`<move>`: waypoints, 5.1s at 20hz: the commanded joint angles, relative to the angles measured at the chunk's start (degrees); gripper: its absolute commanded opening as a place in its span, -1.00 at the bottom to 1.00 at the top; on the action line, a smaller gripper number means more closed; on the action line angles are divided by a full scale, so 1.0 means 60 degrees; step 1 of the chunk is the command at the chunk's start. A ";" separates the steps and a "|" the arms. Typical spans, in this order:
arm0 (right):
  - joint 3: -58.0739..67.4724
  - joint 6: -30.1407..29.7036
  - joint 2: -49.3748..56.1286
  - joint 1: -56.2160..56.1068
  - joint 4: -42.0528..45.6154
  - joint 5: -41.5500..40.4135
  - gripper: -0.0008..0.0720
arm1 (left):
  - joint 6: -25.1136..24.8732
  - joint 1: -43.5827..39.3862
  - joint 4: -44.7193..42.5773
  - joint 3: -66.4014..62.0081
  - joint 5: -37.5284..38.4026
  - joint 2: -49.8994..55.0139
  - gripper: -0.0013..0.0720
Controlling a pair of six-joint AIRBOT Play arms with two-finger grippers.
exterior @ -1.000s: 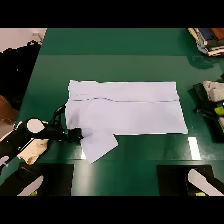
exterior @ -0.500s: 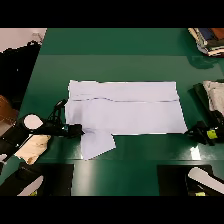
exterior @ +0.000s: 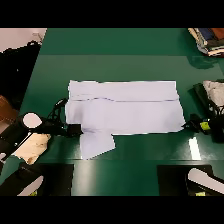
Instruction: Fold the shirts.
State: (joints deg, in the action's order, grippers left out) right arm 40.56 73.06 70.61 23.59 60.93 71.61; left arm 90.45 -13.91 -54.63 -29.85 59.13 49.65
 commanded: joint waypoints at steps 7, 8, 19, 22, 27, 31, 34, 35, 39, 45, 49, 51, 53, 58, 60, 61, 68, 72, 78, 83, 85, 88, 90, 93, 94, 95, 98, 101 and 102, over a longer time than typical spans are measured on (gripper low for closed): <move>0.0525 -0.0255 -0.3155 -0.0044 0.2189 0.2586 -0.94 | 0.0871 -0.0007 -0.0754 -0.0772 0.2473 -0.1548 -0.89; 0.0525 -0.0219 -0.3657 0.0084 0.2197 0.2863 -0.94 | 0.0958 -0.0007 -0.0463 -0.0816 0.2761 -0.1956 -0.89; 0.2590 0.0758 -0.1727 -0.1894 0.2022 0.0962 -0.94 | 0.0561 -0.0004 -0.2852 -0.4091 -0.0659 0.1093 -0.89; 0.3993 0.0827 0.0047 -0.2197 0.2014 0.0845 -0.94 | 0.0353 0.0044 -0.2830 -0.5093 -0.1767 0.3104 -0.89; 0.5810 0.0820 0.2455 -0.2087 0.0656 0.0820 -0.94 | 0.0364 0.0044 -0.2889 -0.6663 -0.2404 0.5421 -0.88; 0.7096 0.0809 0.3668 -0.2047 0.0025 0.0991 0.28 | 0.0386 0.0044 -0.2860 -0.7176 -0.2320 0.5672 0.62; 0.7311 0.0211 0.3836 -0.1982 0.0087 0.1399 0.28 | 0.0350 0.0044 -0.2918 -0.7679 -0.1395 0.5584 0.51; 0.7209 0.0051 0.3814 -0.1869 0.0091 0.1512 0.28 | 0.0350 0.0040 -0.2914 -0.7887 -0.0940 0.5584 0.51; 0.6295 -0.0350 0.3803 -0.0769 0.0000 0.1938 0.28 | 0.0350 -0.0007 -0.2743 -0.8109 0.0091 0.5595 -0.86; 0.5304 -0.1330 0.4696 0.0095 -0.1239 0.1916 0.28 | 0.0357 -0.0998 -0.2284 -0.8091 -0.0878 0.5803 -0.86; 0.5308 -0.1373 0.5253 -0.0612 -0.1912 0.1847 0.25 | 0.0455 -0.1763 -0.1548 -0.8091 -0.1668 0.6543 -0.89; 0.5326 -0.1617 0.5286 -0.0958 -0.1916 0.1763 -0.37 | 0.0401 -0.1880 -0.0474 -0.8113 -0.2124 0.7002 -0.89; 0.5326 -0.2000 0.5053 -0.1100 -0.1989 0.1774 -0.94 | 0.0069 -0.1985 0.0255 -0.8240 -0.2361 0.7424 -0.89; 0.5439 -0.2120 0.3271 -0.1122 -0.2980 0.1774 -0.94 | -0.0011 -0.2616 0.0368 -0.9388 -0.2324 0.8404 -0.89; 0.5960 -0.1931 0.2554 -0.1388 -0.3814 0.2036 -0.94 | 0.0000 -0.2881 0.0393 -1.0058 -0.2124 0.8947 -0.89; 0.6360 -0.1687 0.2244 -0.1665 -0.4000 0.2095 -0.94 | 0.0007 -0.3038 0.0397 -1.0429 -0.1967 0.9235 -0.89; 0.8899 -0.0138 0.1610 -0.4291 -0.3996 0.2018 -0.94 | 0.0186 -0.3676 0.0466 -1.1118 -0.2004 1.0273 -0.89; 0.9460 -0.0073 0.1610 -0.5541 -0.3985 0.1800 -0.94 | 0.0175 -0.3676 0.0441 -1.1118 -0.2109 1.0327 -0.89; 0.9482 -0.0477 0.1647 -0.6728 -0.3960 0.1155 -0.94 | 0.0120 -0.2932 -0.0878 -1.2050 0.0073 1.0280 -0.89; 0.9486 -0.0739 0.2426 -0.8342 -0.3978 0.0521 -0.94 | 0.0164 -0.1224 -0.3832 -1.3078 0.1865 0.8754 -0.89; 0.9486 -0.0969 0.3009 -0.9216 -0.3982 -0.0175 -0.94 | -0.0018 -0.0288 -0.4353 -1.3111 0.2036 0.7745 -0.89; 0.9493 -0.1246 0.4138 -1.0659 -0.3985 -0.1694 -0.94 | -0.0149 0.0987 -0.4375 -1.3111 0.2135 0.6488 -0.89; 0.9493 -0.1599 0.4816 -1.1406 -0.3971 -0.2532 -0.82 | -0.0149 0.1581 -0.4386 -1.3111 0.2229 0.5923 -0.89; 0.9493 -0.1617 0.5453 -1.1934 -0.3971 -0.3078 0.47 | -0.0149 0.1982 -0.4379 -1.3111 0.2495 0.5610 -0.89; 0.9493 -0.1617 0.5519 -1.1923 -0.3949 -0.2932 0.67 | -0.0153 0.1982 -0.4379 -1.3107 0.2637 0.5603 -0.89; 0.9490 -0.1617 0.5523 -1.1810 -0.3952 -0.2616 0.67 | -0.0149 0.1978 -0.4346 -1.3107 0.2739 0.5606 -0.89; 0.9482 -0.1395 0.5319 -1.0932 -0.3555 -0.0841 0.52 | -0.0149 0.1978 -0.4025 -1.3107 0.2728 0.5606 -0.89; 0.9162 -0.0980 0.4983 -0.9723 -0.2419 0.0579 0.52 | -0.0149 0.1978 -0.3865 -1.3107 0.2878 0.5606 -0.89; 0.8721 -0.0958 0.4732 -0.9242 -0.2251 0.0594 0.52 | -0.0149 0.1978 -0.3840 -1.3107 0.2936 0.5606 -0.89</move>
State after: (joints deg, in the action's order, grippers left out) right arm 95.81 65.63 100.95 -37.58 42.54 68.86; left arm 89.56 -2.28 -78.56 -108.42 75.75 83.46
